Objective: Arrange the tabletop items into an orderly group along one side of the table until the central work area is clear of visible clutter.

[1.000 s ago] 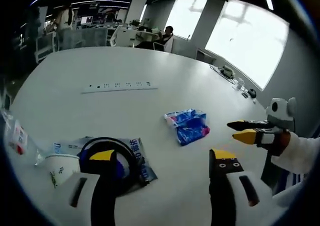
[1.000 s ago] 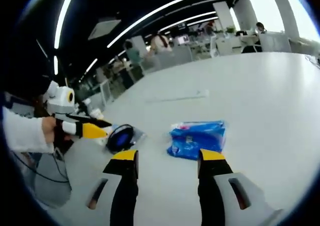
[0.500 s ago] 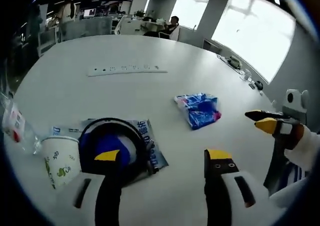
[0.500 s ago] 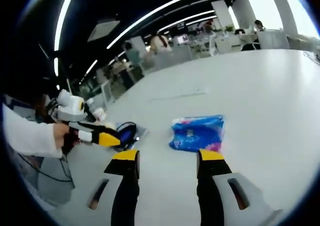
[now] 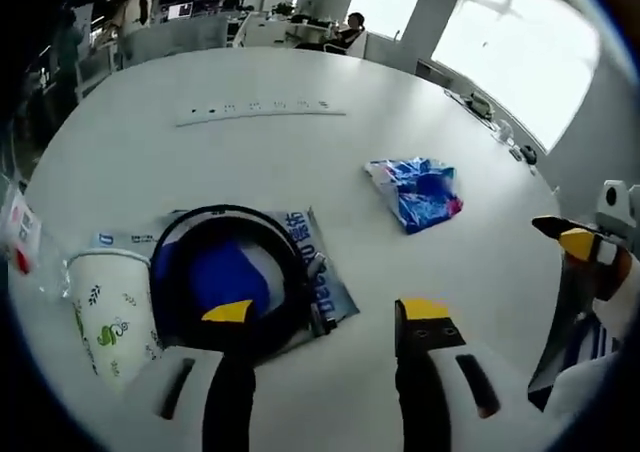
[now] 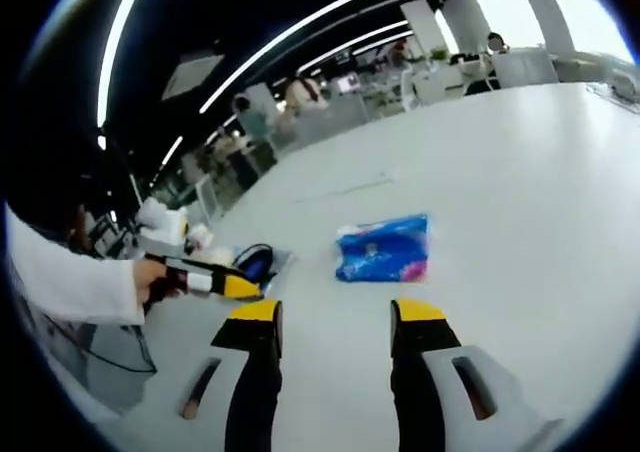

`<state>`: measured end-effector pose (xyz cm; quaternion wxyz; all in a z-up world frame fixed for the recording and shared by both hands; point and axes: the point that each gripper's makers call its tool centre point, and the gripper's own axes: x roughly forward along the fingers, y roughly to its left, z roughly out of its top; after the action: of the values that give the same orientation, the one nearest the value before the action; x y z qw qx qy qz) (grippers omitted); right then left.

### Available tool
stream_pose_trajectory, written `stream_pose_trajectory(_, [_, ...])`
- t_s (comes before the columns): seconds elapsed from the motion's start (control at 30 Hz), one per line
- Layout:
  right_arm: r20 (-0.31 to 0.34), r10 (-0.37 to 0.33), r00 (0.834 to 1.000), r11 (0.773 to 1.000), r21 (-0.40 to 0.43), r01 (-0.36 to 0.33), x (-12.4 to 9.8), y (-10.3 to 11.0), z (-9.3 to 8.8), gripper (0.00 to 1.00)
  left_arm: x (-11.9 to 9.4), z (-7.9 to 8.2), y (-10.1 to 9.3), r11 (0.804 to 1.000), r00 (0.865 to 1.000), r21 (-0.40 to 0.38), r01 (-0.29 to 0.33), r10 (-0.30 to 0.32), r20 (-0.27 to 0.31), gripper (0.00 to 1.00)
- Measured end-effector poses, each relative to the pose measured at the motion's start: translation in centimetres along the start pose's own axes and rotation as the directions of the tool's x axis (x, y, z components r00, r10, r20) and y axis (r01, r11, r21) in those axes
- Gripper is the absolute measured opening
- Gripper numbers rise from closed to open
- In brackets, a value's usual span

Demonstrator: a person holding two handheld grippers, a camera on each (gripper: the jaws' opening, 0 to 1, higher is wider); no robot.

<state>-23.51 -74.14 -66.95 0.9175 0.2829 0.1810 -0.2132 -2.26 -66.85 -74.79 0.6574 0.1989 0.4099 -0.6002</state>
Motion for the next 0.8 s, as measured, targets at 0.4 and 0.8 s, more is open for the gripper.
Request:
stream_pose_trajectory(0.4, [-0.004, -0.031, 1.0, 0.998, 0.046, 0.031, -1.3, 0.1, -1.5, 0.38, 0.3, -0.3, 1.7, 0.995, 0.997, 0.083, -0.06, 0.064, -0.043, 0.27])
stream_pose_trajectory(0.8, [0.0, -0.038, 0.999, 0.999, 0.022, 0.038, -1.6, 0.5, -1.3, 0.34, 0.6, -0.8, 1.8, 0.988, 0.993, 0.142, -0.054, 0.067, -0.092, 0.13])
